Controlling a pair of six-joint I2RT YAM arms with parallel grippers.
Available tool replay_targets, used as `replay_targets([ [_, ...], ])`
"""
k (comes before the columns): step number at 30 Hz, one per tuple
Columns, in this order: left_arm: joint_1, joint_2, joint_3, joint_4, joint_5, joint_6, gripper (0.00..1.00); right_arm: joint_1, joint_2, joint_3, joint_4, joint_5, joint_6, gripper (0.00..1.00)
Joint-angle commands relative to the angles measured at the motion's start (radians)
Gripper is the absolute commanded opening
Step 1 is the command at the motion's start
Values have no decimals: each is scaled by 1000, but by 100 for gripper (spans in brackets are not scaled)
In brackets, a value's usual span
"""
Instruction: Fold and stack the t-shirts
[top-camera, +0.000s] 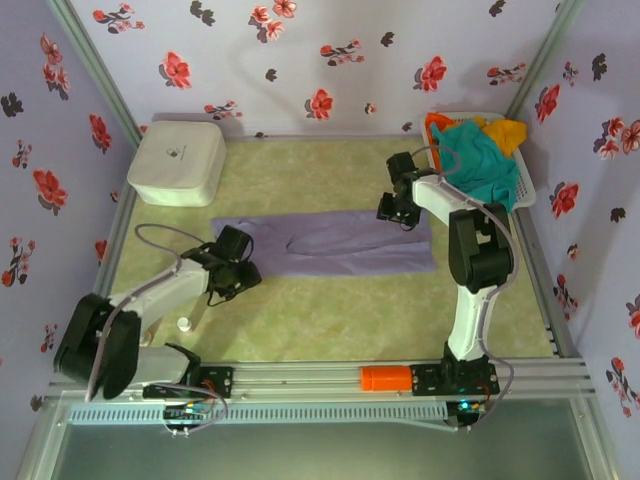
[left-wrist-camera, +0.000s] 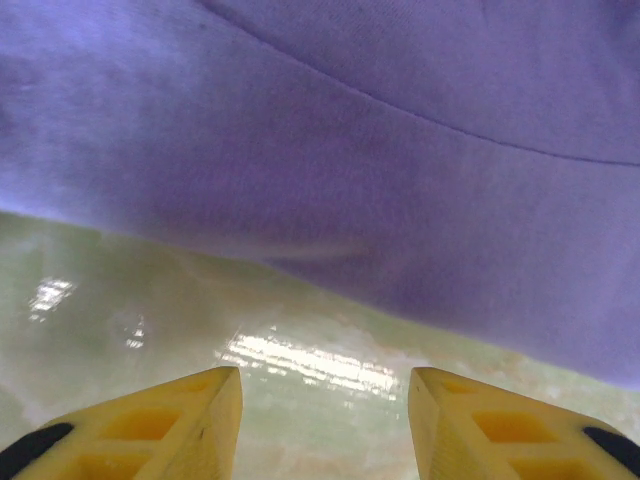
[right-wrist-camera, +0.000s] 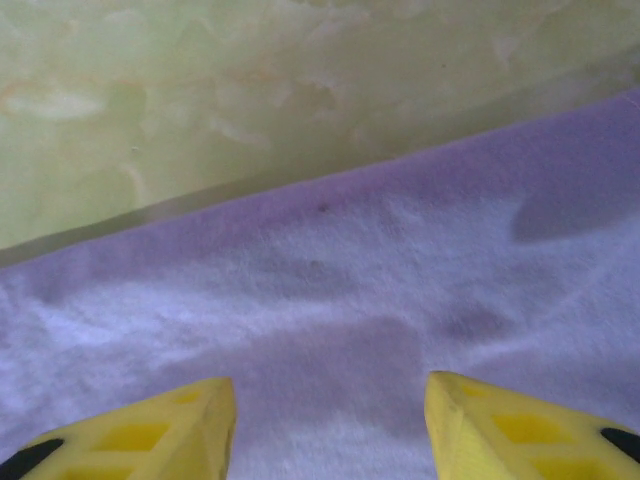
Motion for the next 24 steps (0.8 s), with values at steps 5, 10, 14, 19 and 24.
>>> replay_targets([
  [5,-3,209,159,56,-18,80,46,8,29,-20,-55,69,12,51],
  [10,11,347,271,41,-17,127,46,11,5,-76,-78,41,26,50],
  [14,23,432,352,22,-6,159,45,18,-19,-137,-83,28,32,50],
  [19,34,526,476,-28,-1,214,44,41,-77,-220,-82,-3,49,50],
  [24,54,611,621,-96,15,303,44,118,-188,-312,-82,-22,69,50],
])
